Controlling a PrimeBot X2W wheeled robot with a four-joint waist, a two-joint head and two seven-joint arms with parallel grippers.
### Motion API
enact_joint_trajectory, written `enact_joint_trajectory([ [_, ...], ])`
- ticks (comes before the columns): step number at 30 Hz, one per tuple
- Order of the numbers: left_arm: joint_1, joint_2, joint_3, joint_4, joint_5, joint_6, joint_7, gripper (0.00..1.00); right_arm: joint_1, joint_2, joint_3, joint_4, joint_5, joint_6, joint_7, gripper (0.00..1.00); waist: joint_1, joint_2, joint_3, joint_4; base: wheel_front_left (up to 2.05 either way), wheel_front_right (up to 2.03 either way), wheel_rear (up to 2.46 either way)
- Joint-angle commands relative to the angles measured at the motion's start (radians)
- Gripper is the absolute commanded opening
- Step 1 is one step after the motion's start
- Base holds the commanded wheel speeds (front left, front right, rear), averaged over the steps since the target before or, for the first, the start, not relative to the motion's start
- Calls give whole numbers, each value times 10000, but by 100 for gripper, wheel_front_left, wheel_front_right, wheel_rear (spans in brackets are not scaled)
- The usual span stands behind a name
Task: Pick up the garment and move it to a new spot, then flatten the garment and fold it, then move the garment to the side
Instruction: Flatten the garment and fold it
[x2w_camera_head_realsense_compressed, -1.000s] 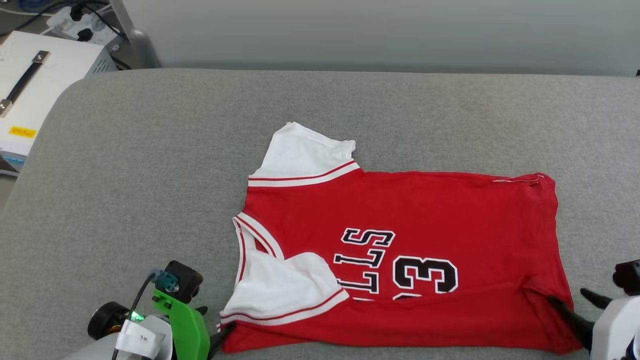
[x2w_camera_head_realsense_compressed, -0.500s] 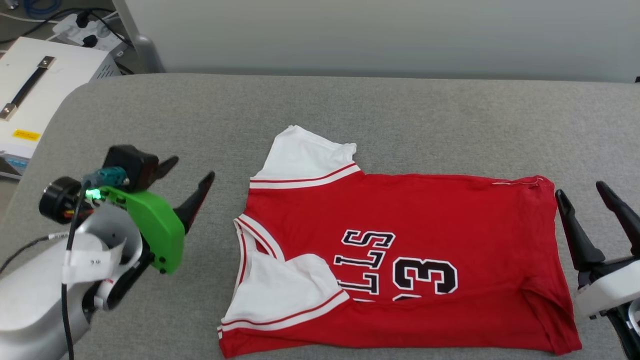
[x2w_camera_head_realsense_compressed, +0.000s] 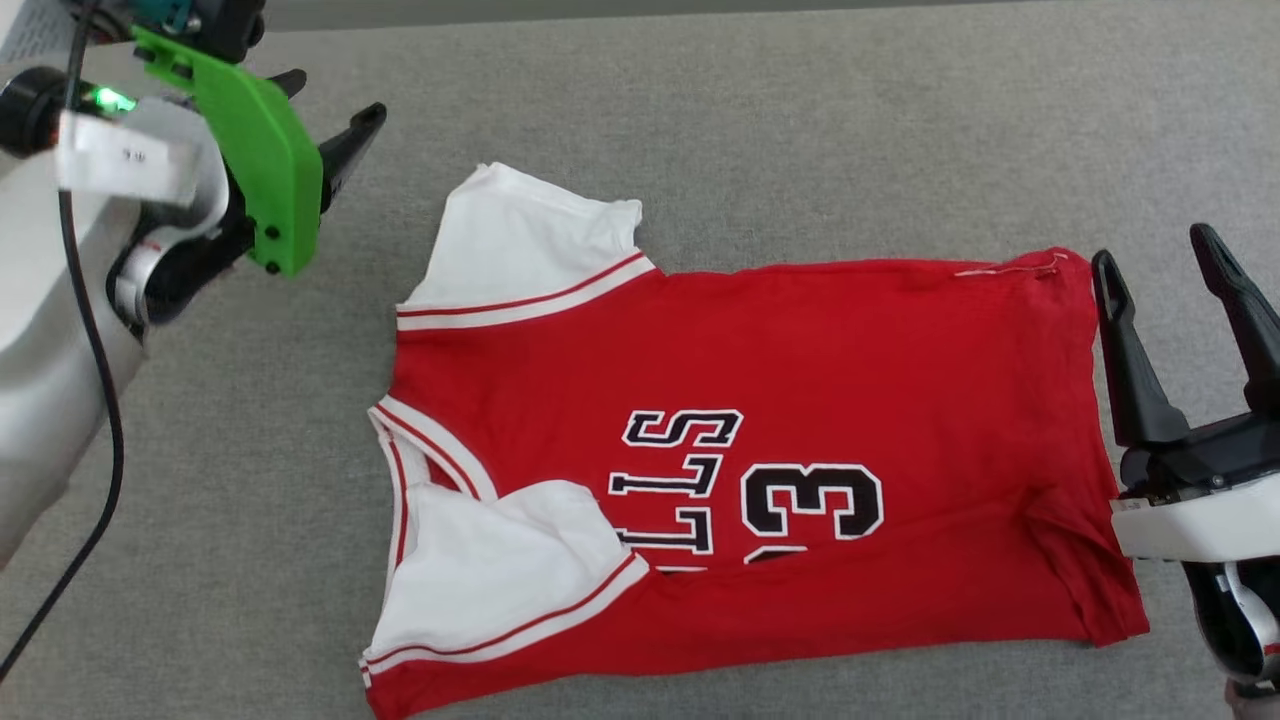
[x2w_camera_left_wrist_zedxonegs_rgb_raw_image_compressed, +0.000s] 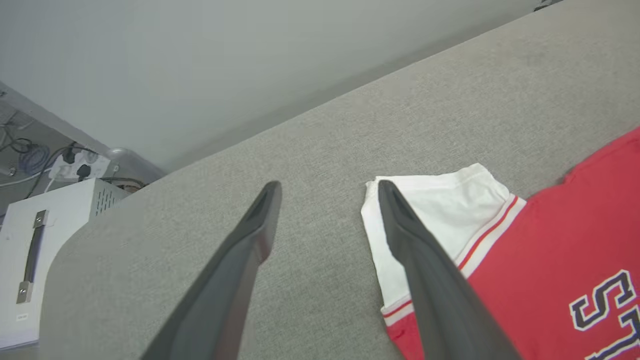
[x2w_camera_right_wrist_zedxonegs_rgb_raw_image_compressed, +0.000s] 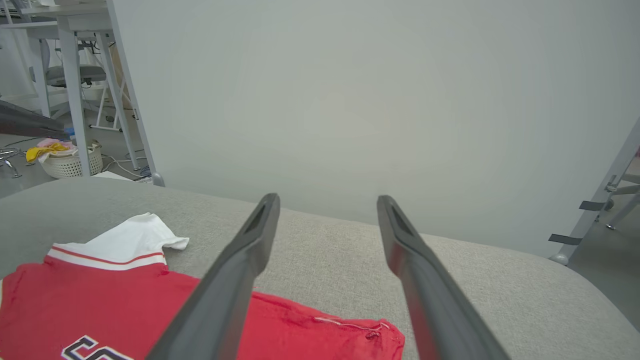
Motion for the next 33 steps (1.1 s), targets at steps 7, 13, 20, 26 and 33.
enact_joint_trajectory([
  [7, -1633, -807, -550, 1270, -816, -358, 2955, 100, -895, -4, 426, 297, -60, -7, -297, 100, 0, 0, 1793, -963, 0, 0, 0],
  [13, -2079, -1211, -1012, 2150, -728, -432, 3680, 100, -1442, -34, 710, 651, -6, -7, -506, 100, 0, 0, 2338, -1230, 0, 0, 0],
  [20, -1821, -1236, -1898, 2783, -299, -481, 3801, 3, -1727, -96, 752, 972, 8, -7, -673, 100, 0, 0, 2482, -1308, 0, 0, 0],
  [26, -1581, -962, -2387, 2302, -454, -488, 3014, 0, -1854, -214, 517, 1095, -25, -7, -798, 100, 0, 0, 2111, -1113, 0, 0, 0],
  [33, -1710, -858, -2741, 1633, -351, -489, 1482, 0, -2419, -1010, 2, 830, -123, -7, -403, 100, 0, 0, 1400, -619, 0, 0, 0],
])
